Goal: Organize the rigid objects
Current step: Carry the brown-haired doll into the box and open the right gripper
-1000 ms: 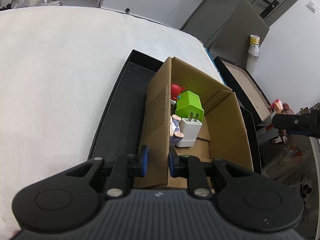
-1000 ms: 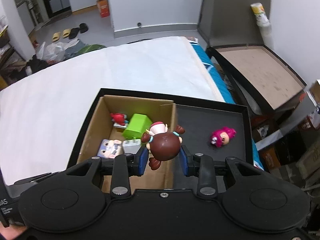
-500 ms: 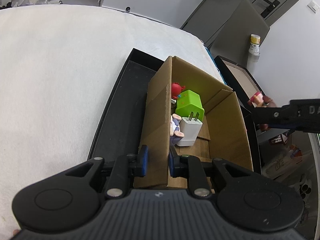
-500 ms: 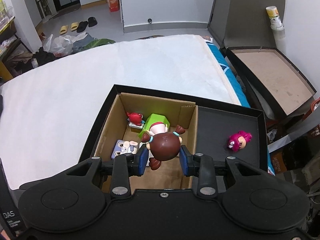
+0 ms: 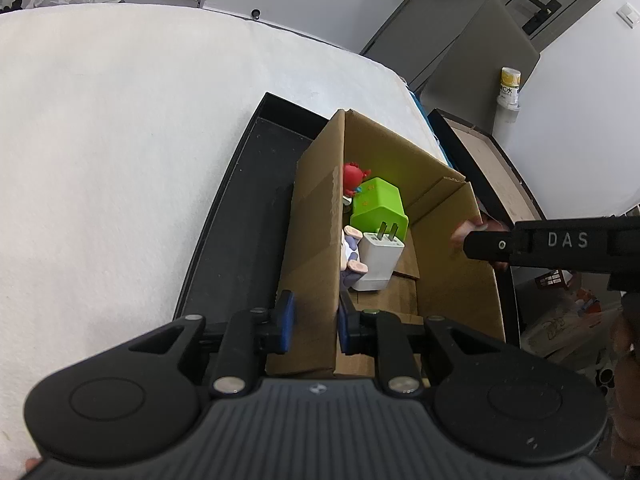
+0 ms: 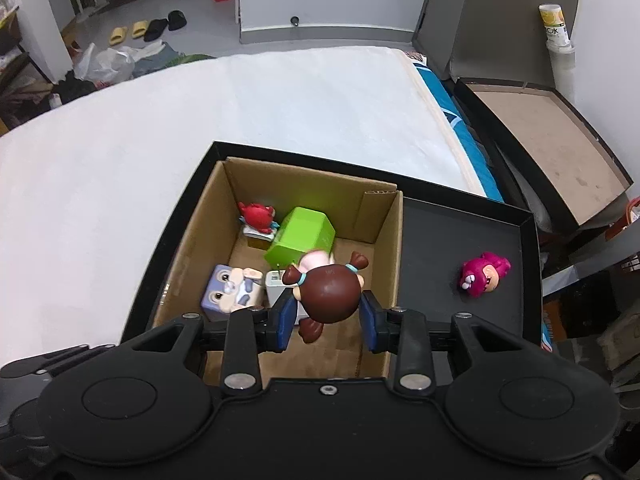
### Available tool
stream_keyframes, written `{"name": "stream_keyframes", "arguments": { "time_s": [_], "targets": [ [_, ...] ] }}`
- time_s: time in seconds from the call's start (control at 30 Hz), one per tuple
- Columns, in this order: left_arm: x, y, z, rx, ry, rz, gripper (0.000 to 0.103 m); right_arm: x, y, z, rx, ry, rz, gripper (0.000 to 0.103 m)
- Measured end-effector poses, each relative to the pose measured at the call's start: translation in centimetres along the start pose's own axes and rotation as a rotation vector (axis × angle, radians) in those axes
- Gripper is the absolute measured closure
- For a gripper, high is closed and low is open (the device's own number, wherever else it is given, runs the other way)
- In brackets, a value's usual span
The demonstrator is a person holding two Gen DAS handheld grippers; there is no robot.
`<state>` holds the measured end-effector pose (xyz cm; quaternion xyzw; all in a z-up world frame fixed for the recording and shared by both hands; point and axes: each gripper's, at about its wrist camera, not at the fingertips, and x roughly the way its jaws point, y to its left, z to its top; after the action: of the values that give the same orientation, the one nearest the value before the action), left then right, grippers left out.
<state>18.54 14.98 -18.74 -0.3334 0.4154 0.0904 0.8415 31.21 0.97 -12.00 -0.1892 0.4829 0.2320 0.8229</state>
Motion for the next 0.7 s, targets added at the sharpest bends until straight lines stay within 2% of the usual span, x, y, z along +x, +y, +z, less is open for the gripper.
{"name": "stream_keyframes", "arguments": {
  "time_s": [0.2, 0.4, 0.47, 0.53, 0.7],
  "targets": [
    [0.1, 0.0, 0.0, -0.001, 0.008, 0.000, 0.081, -0.3, -1.2, -0.2, 0.054, -0.005, 0.004, 0.065],
    [0.0, 0.0, 0.1, -0.005, 0.008, -0.002, 0.081, -1.4, -2.2, -0.6, 0.066, -0.028, 0.008, 0.044],
    [0.0, 0.0, 0.1, -0.006, 0.008, -0.002, 0.081, -1.8, -2.5, -0.8, 0.062, -0.041, 0.007, 0.033],
    [0.0, 0.0, 0.1, -0.005, 0.007, 0.000, 0.081, -2.3, -2.8, -0.9, 0.061, -0.058, 0.000, 0.027],
    [-0.1, -0.1, 0.0, 0.000, 0.007, 0.006, 0.081, -3.1, -4.1, -1.2, 0.091, -0.079, 0.010, 0.020]
  ]
}}
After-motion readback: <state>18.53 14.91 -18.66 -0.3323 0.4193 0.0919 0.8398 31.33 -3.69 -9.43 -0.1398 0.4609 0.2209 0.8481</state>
